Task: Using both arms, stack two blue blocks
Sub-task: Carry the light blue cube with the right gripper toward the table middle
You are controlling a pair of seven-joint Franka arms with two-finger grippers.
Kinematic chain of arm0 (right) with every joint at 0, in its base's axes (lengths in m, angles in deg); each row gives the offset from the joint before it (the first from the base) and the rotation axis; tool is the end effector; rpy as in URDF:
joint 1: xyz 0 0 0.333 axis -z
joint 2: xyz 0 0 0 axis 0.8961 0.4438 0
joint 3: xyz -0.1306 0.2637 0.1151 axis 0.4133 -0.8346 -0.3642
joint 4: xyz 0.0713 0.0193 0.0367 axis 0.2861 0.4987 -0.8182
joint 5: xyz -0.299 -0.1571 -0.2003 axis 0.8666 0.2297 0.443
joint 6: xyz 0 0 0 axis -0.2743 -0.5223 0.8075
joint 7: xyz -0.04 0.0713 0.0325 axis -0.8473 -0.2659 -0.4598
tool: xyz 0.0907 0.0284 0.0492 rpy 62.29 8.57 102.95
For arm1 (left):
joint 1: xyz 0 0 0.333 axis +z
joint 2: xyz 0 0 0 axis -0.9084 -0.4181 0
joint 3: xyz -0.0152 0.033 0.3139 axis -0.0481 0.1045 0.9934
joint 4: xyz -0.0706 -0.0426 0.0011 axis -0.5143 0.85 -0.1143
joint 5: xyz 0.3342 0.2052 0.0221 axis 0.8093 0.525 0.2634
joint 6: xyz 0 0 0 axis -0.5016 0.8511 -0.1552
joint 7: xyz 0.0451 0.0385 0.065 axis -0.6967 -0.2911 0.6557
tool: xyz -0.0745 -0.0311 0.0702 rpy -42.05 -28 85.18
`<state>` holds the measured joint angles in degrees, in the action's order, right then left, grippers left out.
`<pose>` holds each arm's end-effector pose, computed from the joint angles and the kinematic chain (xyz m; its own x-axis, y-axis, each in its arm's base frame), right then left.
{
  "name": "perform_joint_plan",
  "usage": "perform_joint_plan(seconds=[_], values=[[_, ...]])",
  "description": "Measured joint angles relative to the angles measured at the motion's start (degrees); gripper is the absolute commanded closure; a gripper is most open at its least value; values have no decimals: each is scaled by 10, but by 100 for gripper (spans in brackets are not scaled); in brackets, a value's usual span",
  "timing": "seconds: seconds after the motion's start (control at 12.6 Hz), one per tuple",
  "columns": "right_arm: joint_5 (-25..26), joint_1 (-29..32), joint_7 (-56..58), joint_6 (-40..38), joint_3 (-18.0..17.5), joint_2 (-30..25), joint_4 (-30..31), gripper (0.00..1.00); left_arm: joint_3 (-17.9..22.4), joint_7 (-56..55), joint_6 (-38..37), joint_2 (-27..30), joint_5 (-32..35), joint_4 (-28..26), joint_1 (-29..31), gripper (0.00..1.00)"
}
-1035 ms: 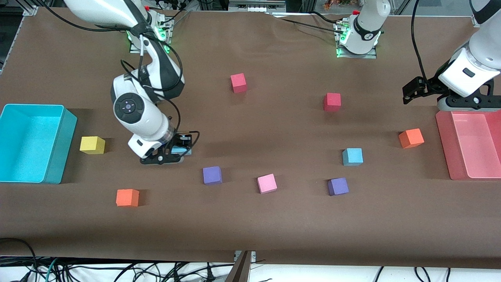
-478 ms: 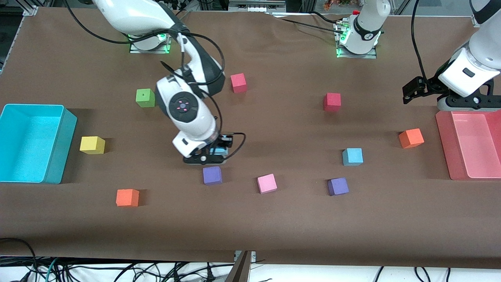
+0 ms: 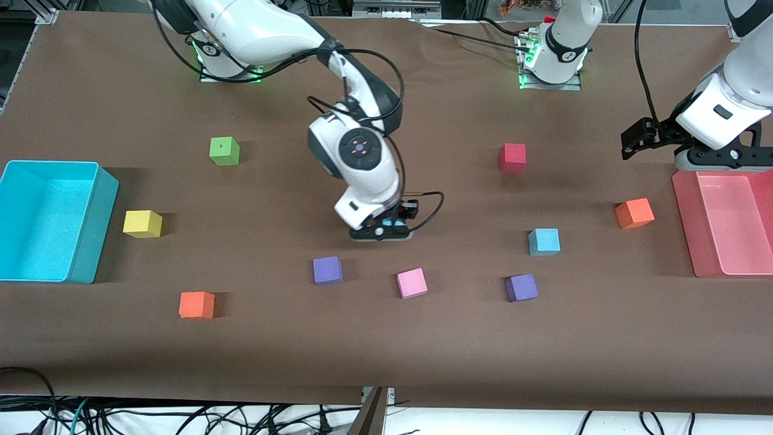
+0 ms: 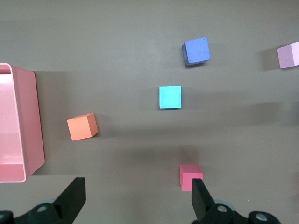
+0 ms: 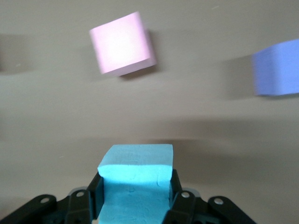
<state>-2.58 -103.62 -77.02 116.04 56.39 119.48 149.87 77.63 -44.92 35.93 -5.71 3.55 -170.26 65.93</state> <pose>0.5720 0.5397 0.3151 0.9991 -0.0075 0.0406 -0.0013 -0.9884 -0.1518 0.5488 -0.0494 0.5850 0.9991 -0.0022 -0.0417 -0.0032 -0.9997 -0.0246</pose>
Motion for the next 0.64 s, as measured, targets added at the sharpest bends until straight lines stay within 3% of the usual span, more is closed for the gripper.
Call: perform_joint_plan(seconds=[0.64], values=[[0,-112,-76,124,35,71,-10,50,0,0,-2,0,0,0,0,0]])
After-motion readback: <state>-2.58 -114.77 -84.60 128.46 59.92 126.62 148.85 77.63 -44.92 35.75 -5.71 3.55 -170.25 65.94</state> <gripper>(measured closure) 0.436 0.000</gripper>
